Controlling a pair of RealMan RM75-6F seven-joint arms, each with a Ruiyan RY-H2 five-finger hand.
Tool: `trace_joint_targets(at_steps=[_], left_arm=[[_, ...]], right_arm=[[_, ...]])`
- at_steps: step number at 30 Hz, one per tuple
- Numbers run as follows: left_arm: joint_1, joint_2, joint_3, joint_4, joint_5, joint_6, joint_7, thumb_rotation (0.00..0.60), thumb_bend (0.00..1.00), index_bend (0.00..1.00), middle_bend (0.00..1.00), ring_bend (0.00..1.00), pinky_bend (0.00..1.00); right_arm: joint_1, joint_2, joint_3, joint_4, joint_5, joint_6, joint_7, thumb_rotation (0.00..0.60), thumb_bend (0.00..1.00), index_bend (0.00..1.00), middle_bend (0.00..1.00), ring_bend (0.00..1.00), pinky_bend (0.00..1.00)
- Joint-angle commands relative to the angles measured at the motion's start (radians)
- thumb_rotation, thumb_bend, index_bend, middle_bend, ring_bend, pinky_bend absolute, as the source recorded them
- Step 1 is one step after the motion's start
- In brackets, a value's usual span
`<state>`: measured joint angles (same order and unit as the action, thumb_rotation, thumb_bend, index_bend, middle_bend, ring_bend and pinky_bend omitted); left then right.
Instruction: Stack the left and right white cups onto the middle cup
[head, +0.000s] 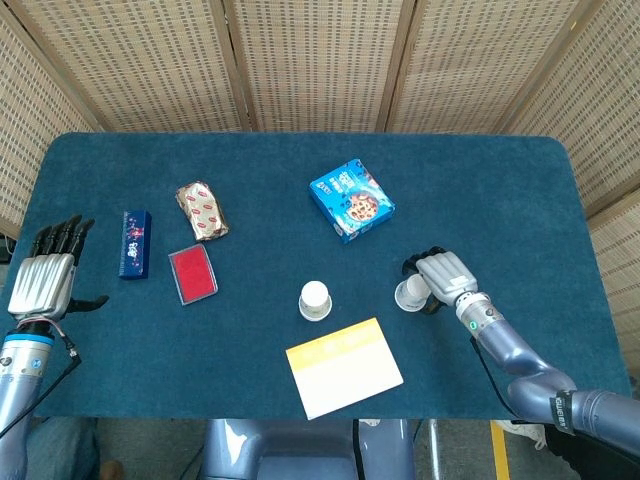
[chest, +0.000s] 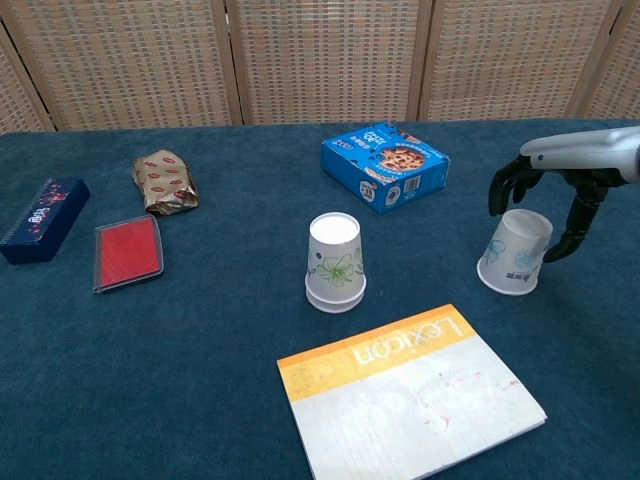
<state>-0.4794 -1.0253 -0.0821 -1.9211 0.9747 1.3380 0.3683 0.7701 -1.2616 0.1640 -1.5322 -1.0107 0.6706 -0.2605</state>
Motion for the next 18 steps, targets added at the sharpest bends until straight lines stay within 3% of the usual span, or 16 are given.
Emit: trace_joint_targets(at_steps=[1, 10, 18], left_arm=[[0.003, 0.000, -0.004, 0.000, 0.002, -0.004, 0.002, 0.600, 0.00, 0.00, 0.00, 0.00, 0.00], [0.008, -0.005, -0.012, 0.004, 0.017, -0.030, 0.009, 0.600, 0.00, 0.00, 0.00, 0.00, 0.00], [0.014, -0.002, -0.018, 0.000, 0.024, -0.043, 0.008, 0.600, 0.00, 0.00, 0.00, 0.00, 0.00]], right_arm=[[0.008, -0.013, -0.008, 0.018, 0.010, 0.002, 0.000, 0.600, 0.22, 0.39, 0.40, 0.30, 0.23], [0.013, -0.043, -0.010, 0.059, -0.007, 0.017, 0.043, 0.600, 0.36, 0.51, 0.50, 0.39, 0.27], [0.016, -0.018, -0.005, 0.028, -0.041, 0.032, 0.067, 0.600, 0.41, 0.51, 0.51, 0.40, 0.28]])
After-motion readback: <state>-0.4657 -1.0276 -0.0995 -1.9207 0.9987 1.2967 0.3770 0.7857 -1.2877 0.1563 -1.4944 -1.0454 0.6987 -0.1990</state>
